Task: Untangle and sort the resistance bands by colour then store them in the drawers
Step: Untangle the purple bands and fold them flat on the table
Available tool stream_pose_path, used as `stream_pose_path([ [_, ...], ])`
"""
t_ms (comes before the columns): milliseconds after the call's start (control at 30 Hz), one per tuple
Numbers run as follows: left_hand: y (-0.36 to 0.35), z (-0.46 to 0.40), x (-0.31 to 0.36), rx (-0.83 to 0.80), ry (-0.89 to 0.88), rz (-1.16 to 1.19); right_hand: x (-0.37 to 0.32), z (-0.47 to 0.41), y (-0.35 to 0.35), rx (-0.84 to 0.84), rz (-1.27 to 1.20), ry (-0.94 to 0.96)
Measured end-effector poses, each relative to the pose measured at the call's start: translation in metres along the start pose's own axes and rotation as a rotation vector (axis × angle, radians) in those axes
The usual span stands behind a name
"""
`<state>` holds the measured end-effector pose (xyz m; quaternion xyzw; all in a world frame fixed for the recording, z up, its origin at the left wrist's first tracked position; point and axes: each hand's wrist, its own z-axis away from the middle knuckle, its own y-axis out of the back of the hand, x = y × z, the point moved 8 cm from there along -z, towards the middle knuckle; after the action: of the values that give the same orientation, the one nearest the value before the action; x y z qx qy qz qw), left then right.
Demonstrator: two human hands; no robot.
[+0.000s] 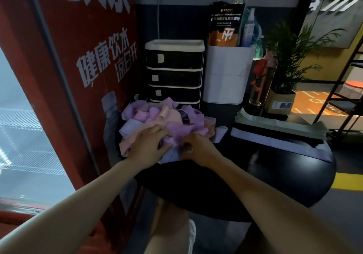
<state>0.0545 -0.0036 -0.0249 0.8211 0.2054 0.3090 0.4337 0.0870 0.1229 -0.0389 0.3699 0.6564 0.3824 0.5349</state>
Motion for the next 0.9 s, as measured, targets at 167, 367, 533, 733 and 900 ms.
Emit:
stream_pose_path([
  [167,-0.005,-0.001,-0.007,-0.014,0.059,0.100,-0.001,0.002,0.002,0.060,-0.006,0.000],
  [367,0.002,-0.020,-0.010,0.082,0.134,0.233,0.001,0.004,0.078,0.393,-0.019,0.023],
  [533,-0.012,-0.025,-0.011,0.077,0.094,0.251,0.004,0.007,0.129,0.568,-0.109,0.010],
  [733,-0.001,-0.037,-0.001,0.144,0.061,0.126,0.019,0.005,0.156,0.620,-0.131,-0.066],
  [900,0.015,-0.063,0.029,0.186,0.017,0.283,0.029,0.008,0.183,0.697,-0.159,-0.112],
])
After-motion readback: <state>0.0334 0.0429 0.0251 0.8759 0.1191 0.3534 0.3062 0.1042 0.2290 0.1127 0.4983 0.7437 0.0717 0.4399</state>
